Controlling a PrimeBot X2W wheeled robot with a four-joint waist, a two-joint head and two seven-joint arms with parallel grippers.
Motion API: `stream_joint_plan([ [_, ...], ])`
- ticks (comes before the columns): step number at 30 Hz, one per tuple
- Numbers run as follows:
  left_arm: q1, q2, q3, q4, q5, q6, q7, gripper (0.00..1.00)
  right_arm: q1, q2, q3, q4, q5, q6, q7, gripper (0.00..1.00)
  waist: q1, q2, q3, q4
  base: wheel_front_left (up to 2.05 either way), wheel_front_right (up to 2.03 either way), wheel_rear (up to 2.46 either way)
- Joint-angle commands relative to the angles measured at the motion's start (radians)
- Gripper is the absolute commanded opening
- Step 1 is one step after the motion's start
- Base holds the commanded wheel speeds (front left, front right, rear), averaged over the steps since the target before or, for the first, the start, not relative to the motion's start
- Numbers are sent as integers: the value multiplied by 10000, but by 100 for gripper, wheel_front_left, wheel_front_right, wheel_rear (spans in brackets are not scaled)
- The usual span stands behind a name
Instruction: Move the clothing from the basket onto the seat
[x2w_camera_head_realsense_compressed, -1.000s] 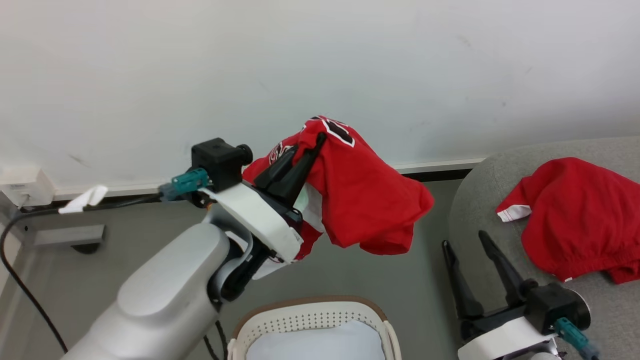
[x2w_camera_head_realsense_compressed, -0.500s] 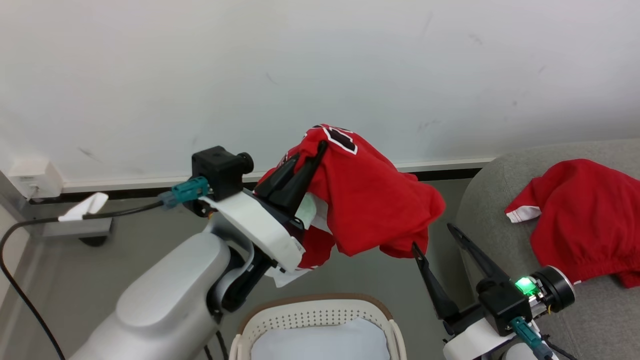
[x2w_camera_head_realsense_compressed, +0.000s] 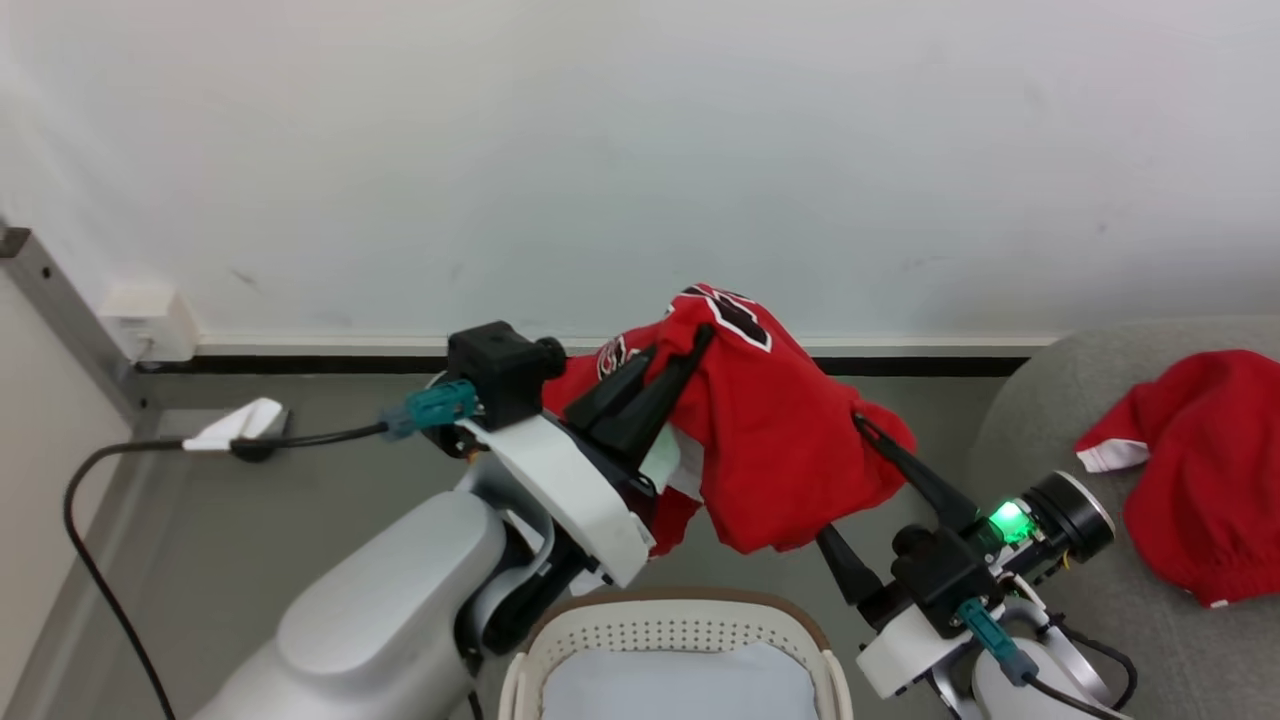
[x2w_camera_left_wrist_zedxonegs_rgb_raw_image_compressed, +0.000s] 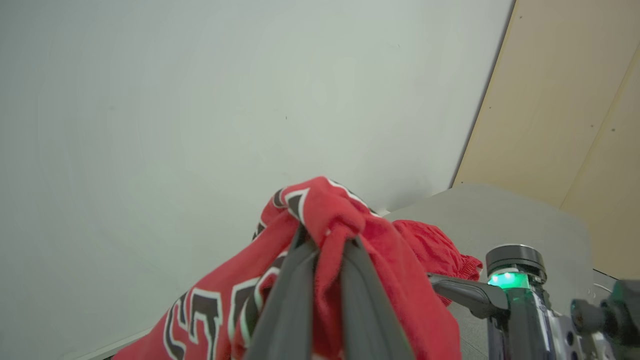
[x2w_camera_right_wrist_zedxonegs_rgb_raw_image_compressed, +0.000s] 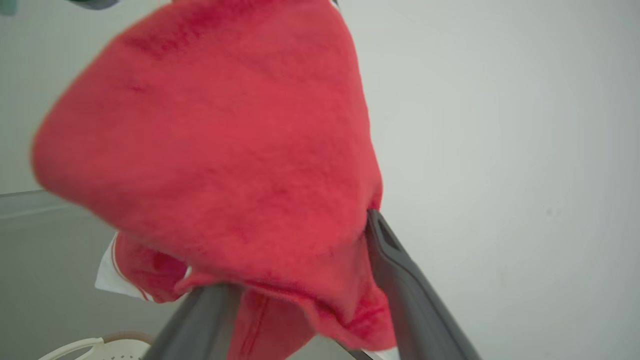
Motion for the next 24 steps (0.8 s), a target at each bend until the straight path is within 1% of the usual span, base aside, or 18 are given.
stream_joint_plan([
  [1,120,-31,-68,-33,7,-48,9,0,-179,-37,58,163,-40,-26,-20,100,1,-1,-26,197,0,0,0],
  [8,232,-245,-425,-62,108,-148,76,0,-714,-37,101,858,252,-26,-21,100,1,-1,-85,710,0,0,0],
  [9,242,-262,-448,-63,108,-154,81,0,-741,-37,91,931,346,-26,-21,95,1,-1,-100,762,0,0,0],
  [11,250,-291,-483,-34,95,-141,106,0,-804,-35,76,1096,514,-26,-21,25,1,-1,-120,851,0,0,0],
  [12,258,-286,-482,-5,82,-123,104,0,-836,-35,82,1149,610,-26,-21,0,1,-1,-126,883,0,0,0],
  [17,314,-213,-472,136,12,-100,36,0,-740,-35,45,1262,1132,-26,-21,0,1,-1,-157,917,0,0,0],
  [22,545,-127,-459,237,-41,-20,-90,0,-507,-40,-20,1288,1835,-26,-21,0,1,-1,-175,726,0,0,0],
  [23,589,-110,-486,253,-55,-17,-99,7,-468,-40,-35,1273,1991,-26,-21,0,1,-1,-180,672,0,0,0],
  [24,589,-110,-486,253,-55,-17,-99,7,-468,-40,-35,1273,1991,-26,-21,0,1,-1,-180,672,0,0,0],
])
